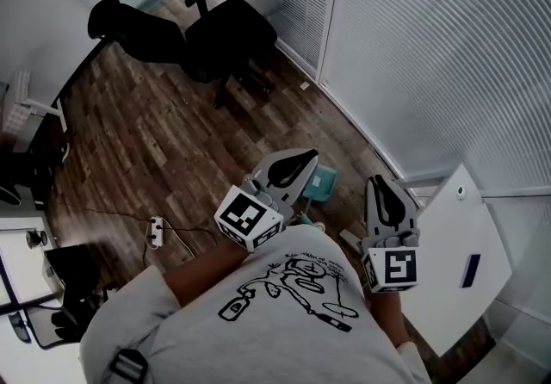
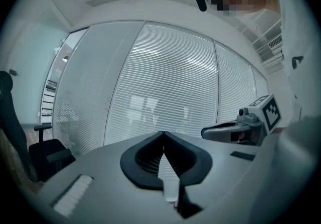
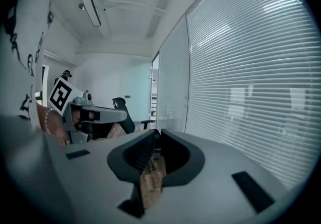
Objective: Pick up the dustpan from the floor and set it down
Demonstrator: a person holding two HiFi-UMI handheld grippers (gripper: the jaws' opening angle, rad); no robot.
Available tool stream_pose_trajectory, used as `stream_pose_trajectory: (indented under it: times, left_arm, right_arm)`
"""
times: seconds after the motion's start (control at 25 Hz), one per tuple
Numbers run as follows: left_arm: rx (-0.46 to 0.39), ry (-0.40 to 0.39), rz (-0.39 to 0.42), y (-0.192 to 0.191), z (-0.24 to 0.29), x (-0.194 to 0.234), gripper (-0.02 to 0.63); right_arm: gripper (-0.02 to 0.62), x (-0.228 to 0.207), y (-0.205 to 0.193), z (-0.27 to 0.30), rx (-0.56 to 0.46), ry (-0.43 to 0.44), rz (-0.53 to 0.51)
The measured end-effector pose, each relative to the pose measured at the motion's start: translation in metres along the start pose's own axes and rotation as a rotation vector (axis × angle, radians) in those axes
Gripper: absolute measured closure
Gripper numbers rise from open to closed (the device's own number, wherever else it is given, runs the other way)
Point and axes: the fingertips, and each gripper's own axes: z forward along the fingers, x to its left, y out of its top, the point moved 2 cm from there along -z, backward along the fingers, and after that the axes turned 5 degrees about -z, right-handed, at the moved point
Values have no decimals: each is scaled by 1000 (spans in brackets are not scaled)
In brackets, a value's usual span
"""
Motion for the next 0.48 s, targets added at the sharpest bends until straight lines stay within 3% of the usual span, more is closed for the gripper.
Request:
stream_pose_trajectory:
  times: [0.48]
  left_arm:
    - [8,4,-4,-1,0,2,604]
  right_arm:
    - [565,-6,0,2,5,-12,6]
